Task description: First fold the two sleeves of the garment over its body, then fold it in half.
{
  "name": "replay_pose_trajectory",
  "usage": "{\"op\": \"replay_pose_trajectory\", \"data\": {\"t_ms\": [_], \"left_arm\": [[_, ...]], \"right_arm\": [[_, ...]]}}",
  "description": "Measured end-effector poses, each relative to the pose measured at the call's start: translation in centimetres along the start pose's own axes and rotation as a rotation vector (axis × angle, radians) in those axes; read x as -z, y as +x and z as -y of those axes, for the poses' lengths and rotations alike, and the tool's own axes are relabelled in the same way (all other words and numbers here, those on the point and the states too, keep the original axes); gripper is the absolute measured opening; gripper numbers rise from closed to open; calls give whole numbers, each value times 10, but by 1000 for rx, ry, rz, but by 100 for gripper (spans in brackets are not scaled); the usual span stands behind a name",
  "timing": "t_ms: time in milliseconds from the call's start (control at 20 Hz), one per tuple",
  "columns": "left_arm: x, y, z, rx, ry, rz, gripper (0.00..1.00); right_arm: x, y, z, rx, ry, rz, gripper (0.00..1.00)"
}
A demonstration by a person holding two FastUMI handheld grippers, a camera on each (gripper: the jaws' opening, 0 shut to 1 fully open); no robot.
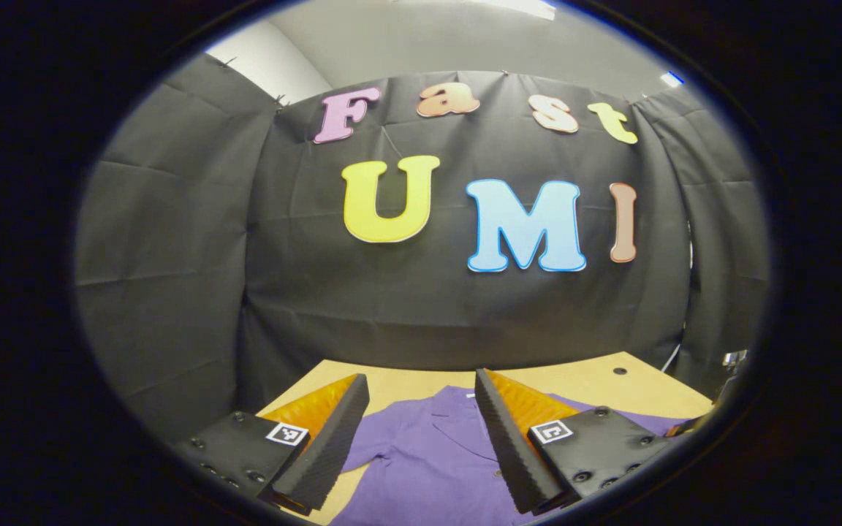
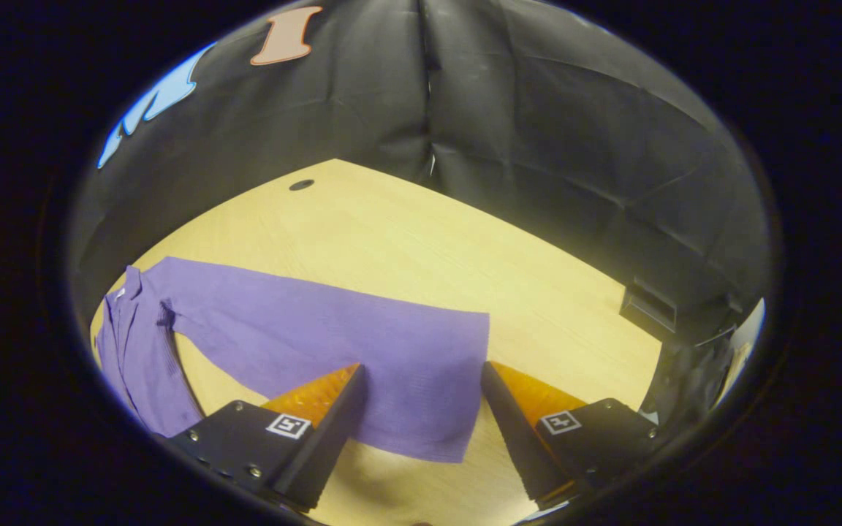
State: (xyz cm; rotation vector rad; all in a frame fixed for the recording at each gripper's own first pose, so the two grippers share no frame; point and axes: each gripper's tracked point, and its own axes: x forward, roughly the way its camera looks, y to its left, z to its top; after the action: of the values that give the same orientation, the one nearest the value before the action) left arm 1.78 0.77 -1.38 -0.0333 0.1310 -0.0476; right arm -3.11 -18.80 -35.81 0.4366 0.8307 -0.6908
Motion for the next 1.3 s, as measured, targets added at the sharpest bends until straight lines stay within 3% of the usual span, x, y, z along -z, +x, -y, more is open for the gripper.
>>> {"op": "replay_pose_trajectory", "data": {"t_ms": [50,200,250,350,400,450,500,550,850,1050,1300], "left_arm": [[1,1,1,6,-2,1,93],[4,1,2,22,-20,-2,93],[5,0,2,23,-26,-3,93],[6,0,-2,23,-33,-5,93],[6,1,-4,20,-34,-4,93],[6,0,-7,18,-36,-3,93],[6,1,-9,15,-38,-3,93],[6,0,-12,12,-40,-1,93],[11,-1,-27,5,-59,-3,93],[22,7,-44,-2,-84,-18,93],[36,8,-66,-20,-97,-37,95]], "right_arm": [[-1,1,-2,-11,-8,0,97],[-1,2,-13,-33,-40,-6,75],[0,2,-19,-64,-35,-14,74],[1,0,-19,-62,-7,-19,32],[0,0,-20,-70,-7,-19,32],[-2,0,-19,-63,8,-15,7],[-2,2,-19,-64,7,-21,7],[-2,0,-20,-62,11,-16,2],[-27,-19,-35,-106,69,29,2],[-71,-54,-68,-197,75,132,2],[-126,-103,-141,-361,100,229,2]]}}
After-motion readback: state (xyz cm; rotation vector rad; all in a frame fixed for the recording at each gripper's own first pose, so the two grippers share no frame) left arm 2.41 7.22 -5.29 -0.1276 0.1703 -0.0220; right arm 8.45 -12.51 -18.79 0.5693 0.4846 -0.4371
